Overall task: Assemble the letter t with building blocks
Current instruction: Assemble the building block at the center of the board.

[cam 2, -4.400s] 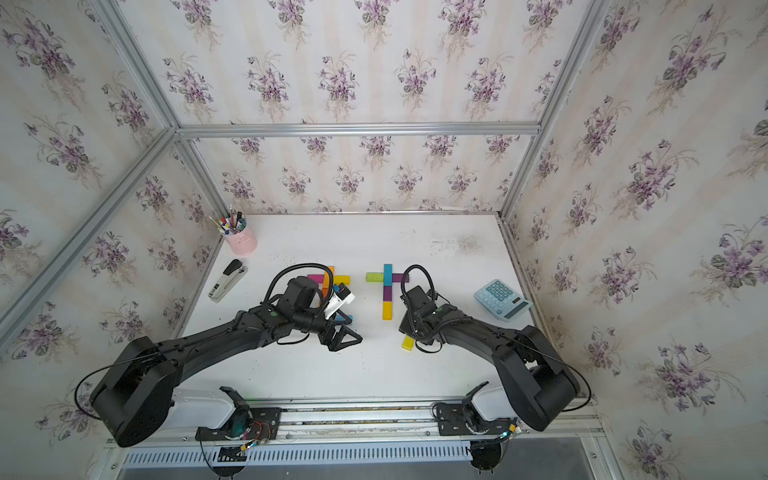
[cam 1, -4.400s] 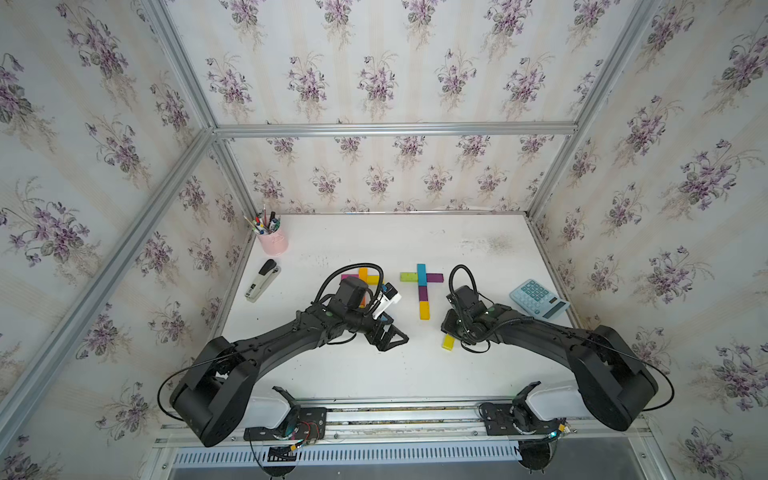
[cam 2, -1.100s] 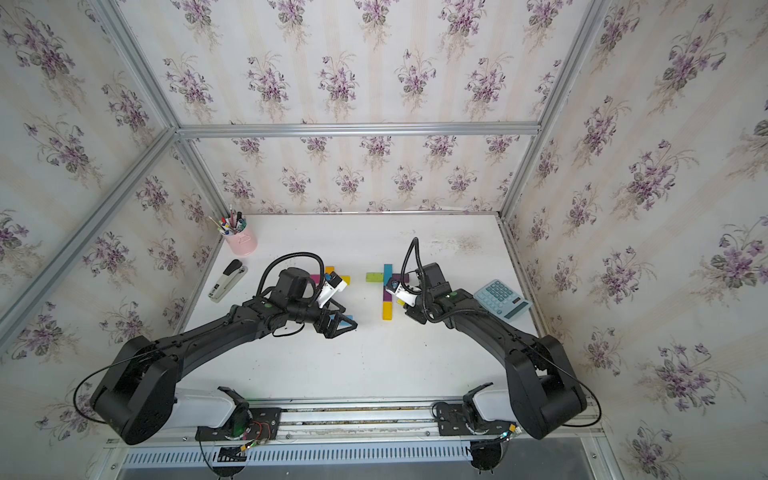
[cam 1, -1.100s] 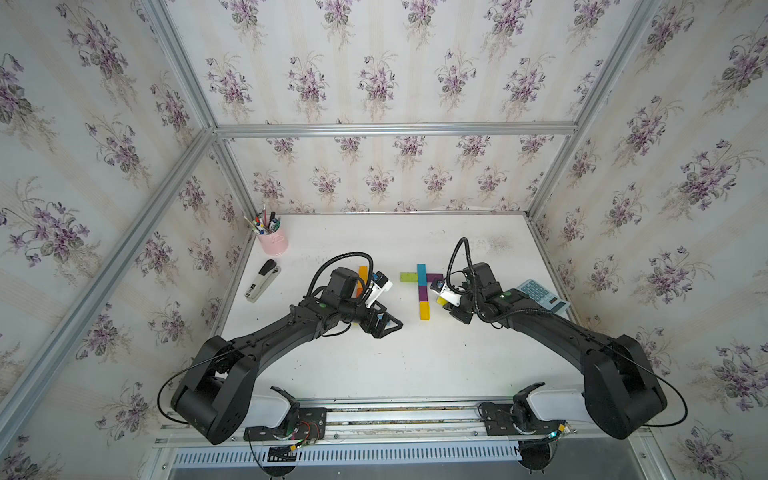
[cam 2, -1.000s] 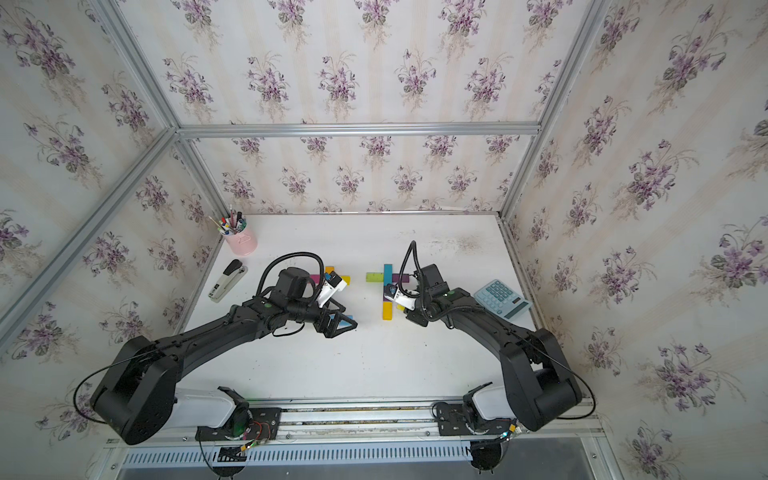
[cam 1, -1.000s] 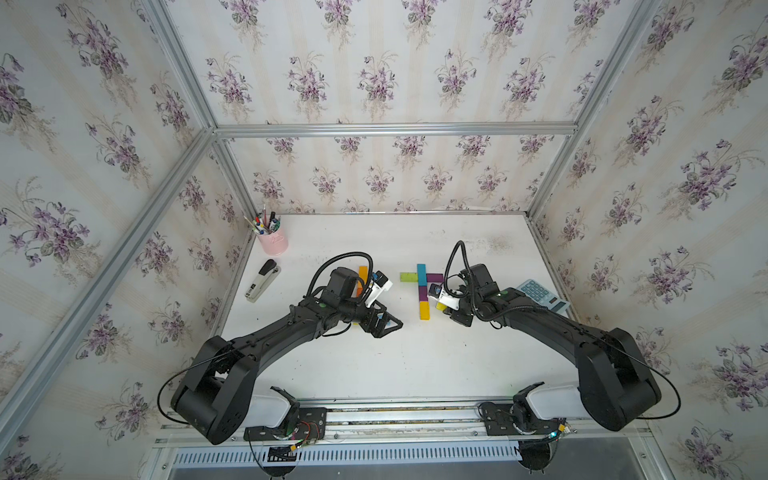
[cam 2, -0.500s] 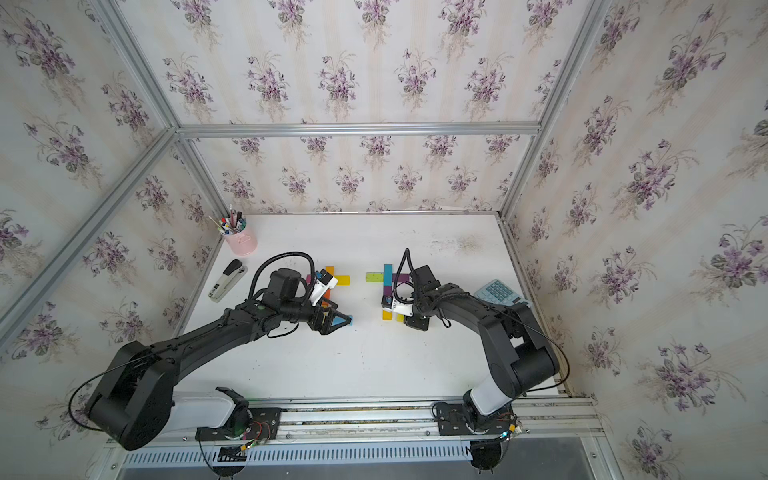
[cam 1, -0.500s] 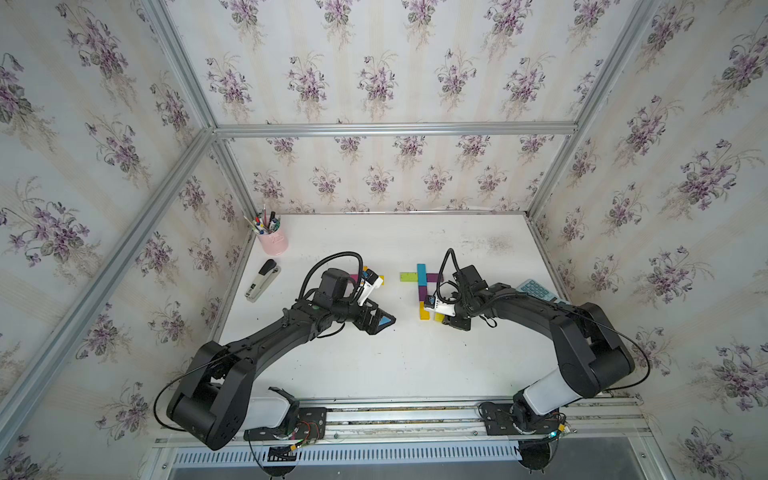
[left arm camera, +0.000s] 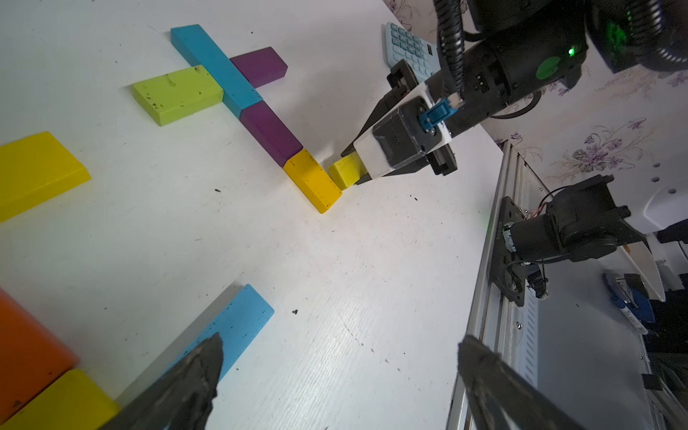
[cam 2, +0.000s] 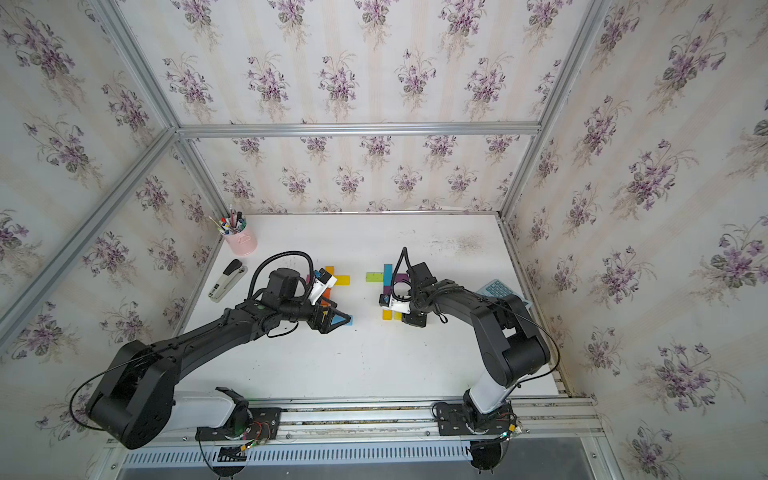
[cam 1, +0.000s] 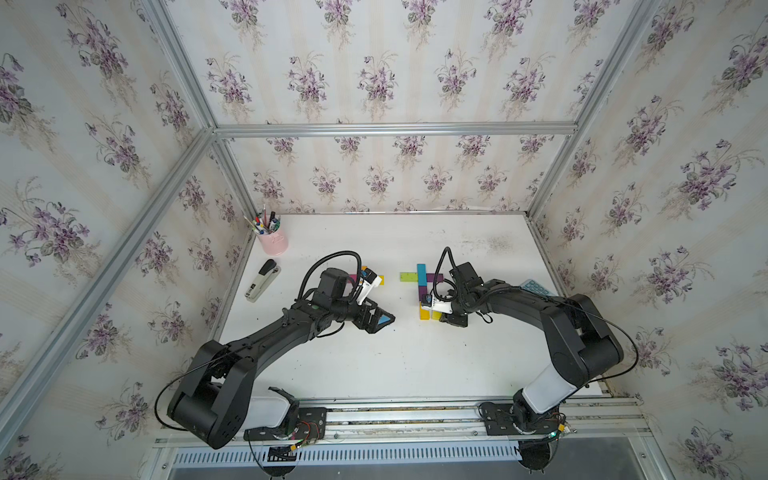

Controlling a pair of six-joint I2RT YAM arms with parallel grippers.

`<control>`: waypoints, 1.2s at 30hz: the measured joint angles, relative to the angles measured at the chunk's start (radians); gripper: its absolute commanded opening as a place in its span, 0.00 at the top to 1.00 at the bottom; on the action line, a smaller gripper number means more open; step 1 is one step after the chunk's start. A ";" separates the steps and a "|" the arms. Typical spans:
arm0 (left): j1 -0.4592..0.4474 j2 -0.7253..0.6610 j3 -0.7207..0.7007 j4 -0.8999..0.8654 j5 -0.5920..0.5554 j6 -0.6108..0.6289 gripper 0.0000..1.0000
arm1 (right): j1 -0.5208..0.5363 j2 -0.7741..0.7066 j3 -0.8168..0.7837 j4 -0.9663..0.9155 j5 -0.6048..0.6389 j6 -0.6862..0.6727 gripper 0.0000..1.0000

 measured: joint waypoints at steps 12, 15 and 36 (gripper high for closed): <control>0.000 0.002 0.000 0.003 0.012 0.000 0.00 | -0.002 0.036 0.023 -0.013 -0.014 -0.019 0.84; 0.000 0.002 0.000 0.003 0.016 0.000 0.00 | -0.002 0.034 0.019 -0.014 -0.013 -0.023 0.76; 0.001 0.000 -0.009 0.003 0.028 0.000 0.00 | -0.002 -0.027 -0.003 0.027 0.046 -0.007 0.00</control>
